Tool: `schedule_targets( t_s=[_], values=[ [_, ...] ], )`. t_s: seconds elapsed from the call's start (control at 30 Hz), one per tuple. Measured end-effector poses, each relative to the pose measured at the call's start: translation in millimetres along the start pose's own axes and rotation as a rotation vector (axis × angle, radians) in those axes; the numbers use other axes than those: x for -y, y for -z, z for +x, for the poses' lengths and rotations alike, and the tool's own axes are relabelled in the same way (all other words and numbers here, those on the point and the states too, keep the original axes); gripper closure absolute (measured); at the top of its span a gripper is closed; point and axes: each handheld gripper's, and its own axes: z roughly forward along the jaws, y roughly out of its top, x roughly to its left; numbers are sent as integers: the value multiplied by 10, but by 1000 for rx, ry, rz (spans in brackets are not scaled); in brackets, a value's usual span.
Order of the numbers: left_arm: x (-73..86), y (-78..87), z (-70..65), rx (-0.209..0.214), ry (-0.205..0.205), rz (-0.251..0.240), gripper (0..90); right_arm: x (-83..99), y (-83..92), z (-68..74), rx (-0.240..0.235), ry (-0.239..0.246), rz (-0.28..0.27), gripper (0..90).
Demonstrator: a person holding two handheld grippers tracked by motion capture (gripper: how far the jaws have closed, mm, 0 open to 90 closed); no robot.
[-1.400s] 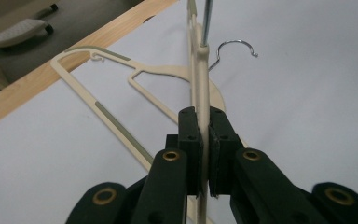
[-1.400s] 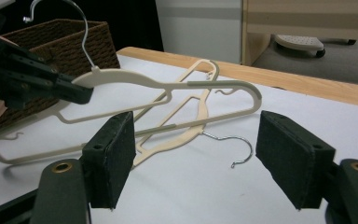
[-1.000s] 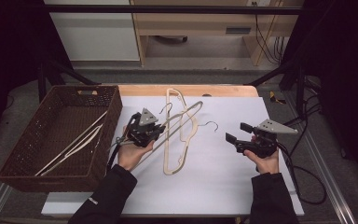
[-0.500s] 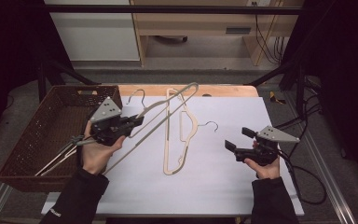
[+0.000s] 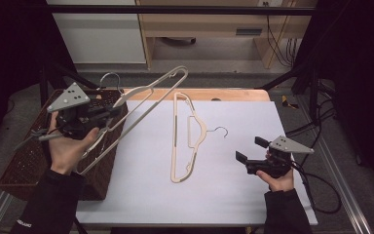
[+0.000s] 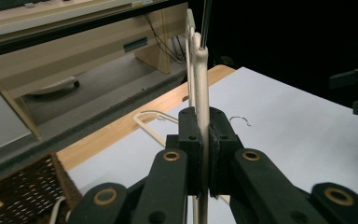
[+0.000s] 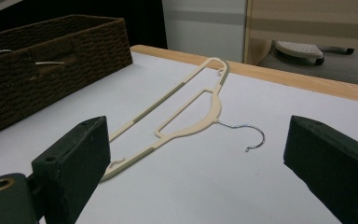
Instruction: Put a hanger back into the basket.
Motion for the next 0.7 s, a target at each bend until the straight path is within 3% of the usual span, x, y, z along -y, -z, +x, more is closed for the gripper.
schedule_targets(
  t_s=[0.2,0.37,0.5,0.7],
  values=[
    [-21,112,238,-68,4,32,861,7,3,-2,5,1,5,73],
    [17,235,491,-94,22,16,861,11,-4,2,3,0,9,69],
    [109,305,695,-117,36,11,861,8,4,-2,9,2,9,68],
    [329,409,899,-166,33,54,861,9,3,-3,8,-1,10,67]
  ],
)
